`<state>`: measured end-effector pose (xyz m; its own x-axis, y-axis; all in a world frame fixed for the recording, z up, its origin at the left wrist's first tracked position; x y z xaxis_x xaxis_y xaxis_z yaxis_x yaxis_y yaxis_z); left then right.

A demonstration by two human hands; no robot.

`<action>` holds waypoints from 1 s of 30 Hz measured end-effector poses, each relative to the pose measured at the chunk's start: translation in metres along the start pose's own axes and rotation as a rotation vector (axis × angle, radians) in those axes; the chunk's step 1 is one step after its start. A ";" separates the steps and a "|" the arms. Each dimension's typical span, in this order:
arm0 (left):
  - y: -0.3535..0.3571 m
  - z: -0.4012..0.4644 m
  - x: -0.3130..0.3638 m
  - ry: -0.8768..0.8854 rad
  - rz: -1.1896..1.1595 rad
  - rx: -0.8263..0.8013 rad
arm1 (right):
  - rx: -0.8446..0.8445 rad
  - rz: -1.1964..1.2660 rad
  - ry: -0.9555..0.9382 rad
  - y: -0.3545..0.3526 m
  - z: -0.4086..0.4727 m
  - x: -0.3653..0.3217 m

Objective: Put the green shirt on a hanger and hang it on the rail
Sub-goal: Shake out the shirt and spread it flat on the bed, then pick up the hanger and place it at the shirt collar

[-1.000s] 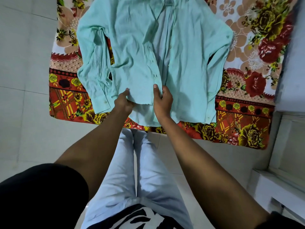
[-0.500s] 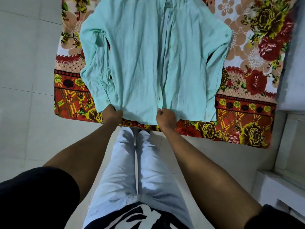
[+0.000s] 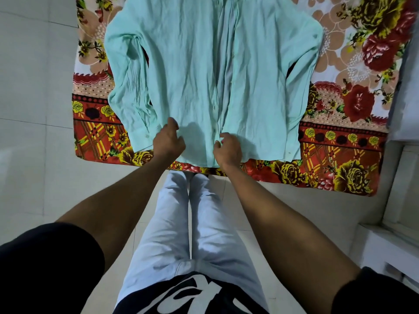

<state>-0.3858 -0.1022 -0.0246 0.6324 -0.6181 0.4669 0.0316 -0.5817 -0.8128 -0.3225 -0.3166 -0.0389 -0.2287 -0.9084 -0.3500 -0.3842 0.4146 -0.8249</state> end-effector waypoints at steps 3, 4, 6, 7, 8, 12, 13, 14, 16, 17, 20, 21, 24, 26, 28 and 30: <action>0.007 0.017 0.032 0.155 -0.031 -0.077 | -0.021 0.054 -0.094 0.000 0.015 -0.022; 0.010 0.023 0.038 0.178 -0.026 -0.107 | -0.030 0.053 -0.124 0.000 0.021 -0.031; 0.010 0.042 0.047 0.203 -0.013 -0.150 | -0.037 0.018 -0.187 -0.002 0.036 -0.050; 0.009 0.052 0.050 0.221 -0.004 -0.155 | -0.035 -0.003 -0.218 -0.004 0.045 -0.061; 0.005 0.062 0.054 0.239 0.001 -0.152 | -0.027 -0.012 -0.239 -0.007 0.054 -0.072; -0.019 0.108 0.068 0.336 0.031 -0.109 | 0.017 -0.033 -0.309 -0.020 0.093 -0.115; -0.024 0.114 0.072 0.361 0.031 -0.091 | 0.024 -0.037 -0.327 -0.022 0.098 -0.120; -0.031 0.121 0.075 0.378 0.017 -0.058 | 0.032 -0.038 -0.346 -0.025 0.103 -0.128; -0.050 0.160 0.089 0.425 -0.021 0.015 | 0.045 -0.042 -0.402 -0.032 0.133 -0.160; -0.057 0.180 0.098 0.451 -0.037 0.053 | 0.068 -0.044 -0.429 -0.038 0.149 -0.174; -0.067 0.244 0.115 0.473 -0.048 0.123 | 0.123 -0.056 -0.495 -0.047 0.204 -0.212; -0.068 0.258 0.118 0.465 -0.046 0.138 | 0.134 -0.067 -0.508 -0.048 0.216 -0.220; -0.063 0.314 0.129 0.457 -0.023 0.171 | 0.157 -0.089 -0.591 -0.052 0.266 -0.253; -0.058 0.363 0.136 0.437 0.001 0.198 | 0.175 -0.085 -0.642 -0.054 0.305 -0.281; -0.056 0.405 0.145 0.427 0.019 0.236 | 0.217 -0.060 -0.676 -0.060 0.336 -0.310; -0.053 0.448 0.159 0.430 0.015 0.268 | 0.252 -0.020 -0.709 -0.065 0.368 -0.340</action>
<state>0.0596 0.0673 -0.0633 0.2600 -0.8200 0.5099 0.2580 -0.4498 -0.8550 0.1098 -0.0552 -0.0297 0.4401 -0.7679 -0.4654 -0.1467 0.4498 -0.8810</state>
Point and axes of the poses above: each hand's wrist, its own z-axis towards the middle knuckle, its own y-axis out of the palm, x = y × z, the point moved 8 cm from there along z, towards the middle knuckle, and after that the axes turned 10 degrees about x, right-handed, at the moved point
